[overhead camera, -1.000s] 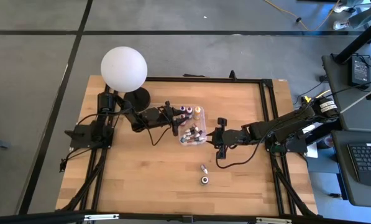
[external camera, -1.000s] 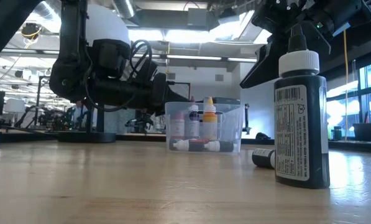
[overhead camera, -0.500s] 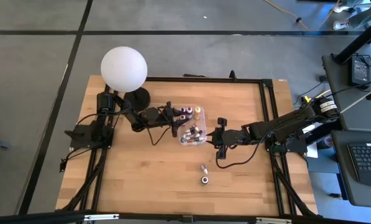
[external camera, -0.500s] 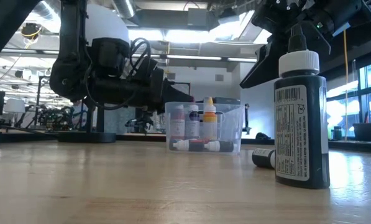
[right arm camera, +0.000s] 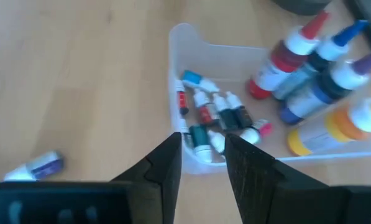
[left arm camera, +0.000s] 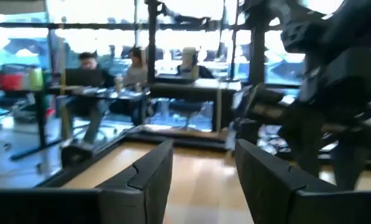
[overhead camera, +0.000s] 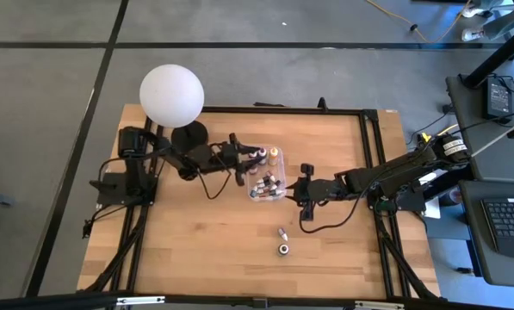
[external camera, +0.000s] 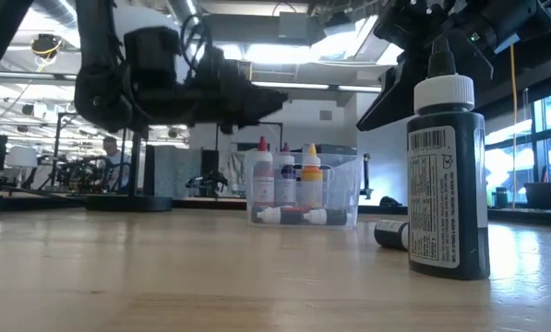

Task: Pick & Place food coloring
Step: Put the small purple food coloring bottle in the transparent bin

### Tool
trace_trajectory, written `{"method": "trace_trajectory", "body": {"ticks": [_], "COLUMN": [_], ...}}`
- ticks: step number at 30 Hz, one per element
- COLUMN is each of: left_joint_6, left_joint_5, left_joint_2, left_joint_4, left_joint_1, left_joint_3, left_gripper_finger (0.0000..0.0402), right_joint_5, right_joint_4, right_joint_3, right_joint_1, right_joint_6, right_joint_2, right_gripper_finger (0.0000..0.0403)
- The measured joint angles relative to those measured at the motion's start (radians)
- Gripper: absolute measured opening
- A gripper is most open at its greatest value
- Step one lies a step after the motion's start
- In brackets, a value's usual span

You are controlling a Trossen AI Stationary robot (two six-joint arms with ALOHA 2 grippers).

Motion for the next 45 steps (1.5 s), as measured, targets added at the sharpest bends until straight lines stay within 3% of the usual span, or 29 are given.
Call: {"method": "trace_trajectory", "body": {"ticks": [5,10,14,16,23,27,33,39,45], "left_joint_6": [0.002,0.0,0.033,0.046,-0.043,-0.043,-0.043,-0.043,-0.043], "left_joint_5": [0.145,0.32,0.351,0.344,0.334,0.265,0.173,0.17,0.171], "left_joint_2": [-0.085,-0.202,-0.302,-0.351,-0.47,-0.475,-0.47,-0.47,-0.47], "left_joint_4": [-0.077,-0.28,-0.51,-0.623,-0.925,-0.984,-1.005,-1.038,-1.059], "left_joint_1": [-0.046,-0.122,-0.198,-0.228,-0.288,-0.32,-0.339,-0.339,-0.339], "left_joint_3": [0.0,0.0,0.0,0.0,0.0,0.0,0.0,0.0,0.0], "left_gripper_finger": [0.0171,0.0171,0.0171,0.0171,0.0171,0.0171,0.0171,0.0171,0.0171], "right_joint_5": [-0.154,-0.327,-0.496,-0.517,-0.384,-0.294,-0.127,-0.135,-0.137], "right_joint_4": [0.042,0.114,0.185,0.192,-0.173,-0.239,-0.304,-0.33,-0.326], "right_joint_3": [0.0,0.0,0.0,0.01,0.232,0.31,0.315,0.315,0.315], "right_joint_1": [0.0,0.003,0.036,0.065,0.159,0.198,0.184,0.176,0.176], "right_joint_6": [0.0,0.001,-0.131,-0.179,-0.151,-0.148,0.197,0.346,0.358], "right_joint_2": [0.0,0.0,0.0,0.0,0.017,0.058,0.095,0.152,0.223], "right_gripper_finger": [0.0126,0.0126,0.0126,0.0126,0.0126,0.0126,0.0126,0.0126,0.0126]}}
